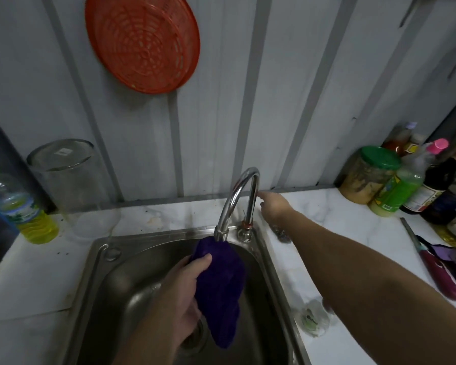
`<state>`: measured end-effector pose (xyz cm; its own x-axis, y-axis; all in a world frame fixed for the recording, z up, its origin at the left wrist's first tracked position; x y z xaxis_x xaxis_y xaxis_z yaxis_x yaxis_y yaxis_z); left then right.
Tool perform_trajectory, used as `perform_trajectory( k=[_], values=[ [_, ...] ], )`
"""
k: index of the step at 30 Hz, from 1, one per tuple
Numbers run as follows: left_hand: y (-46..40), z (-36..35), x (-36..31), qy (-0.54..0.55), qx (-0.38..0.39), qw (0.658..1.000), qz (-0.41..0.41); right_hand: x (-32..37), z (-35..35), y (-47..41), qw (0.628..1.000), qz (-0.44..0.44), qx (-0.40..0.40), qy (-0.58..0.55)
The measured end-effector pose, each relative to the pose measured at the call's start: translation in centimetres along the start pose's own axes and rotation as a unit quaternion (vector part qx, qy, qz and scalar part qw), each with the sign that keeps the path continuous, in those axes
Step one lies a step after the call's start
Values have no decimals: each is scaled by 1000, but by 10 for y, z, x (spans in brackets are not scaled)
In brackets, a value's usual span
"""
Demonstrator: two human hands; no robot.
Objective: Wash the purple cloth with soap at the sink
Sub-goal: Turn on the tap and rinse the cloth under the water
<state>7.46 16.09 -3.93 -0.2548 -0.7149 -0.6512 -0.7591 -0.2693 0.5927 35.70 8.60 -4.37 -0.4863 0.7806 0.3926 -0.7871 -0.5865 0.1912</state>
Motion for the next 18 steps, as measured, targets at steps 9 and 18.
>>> perform_trajectory(
  k=[9, 18],
  values=[
    [0, -8, -6, 6, -12, 1000, 6, -9, 6, -26, 980, 95, 110, 133],
    [6, -20, -5, 24, -63, 998, 16, -22, 2, -15, 978, 114, 96, 149]
  ],
)
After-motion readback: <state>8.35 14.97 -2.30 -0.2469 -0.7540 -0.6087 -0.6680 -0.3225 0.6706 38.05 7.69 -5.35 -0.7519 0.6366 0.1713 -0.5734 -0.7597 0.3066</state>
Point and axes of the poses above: each hand's wrist, its own y-axis away from the middle knuckle, its own z-axis out of the back of the hand, x = y × z, the point moved 3 cm from there along -y, towards the middle knuckle, and after that the axes turned 3 degrees about z, right-handed, at the moved point
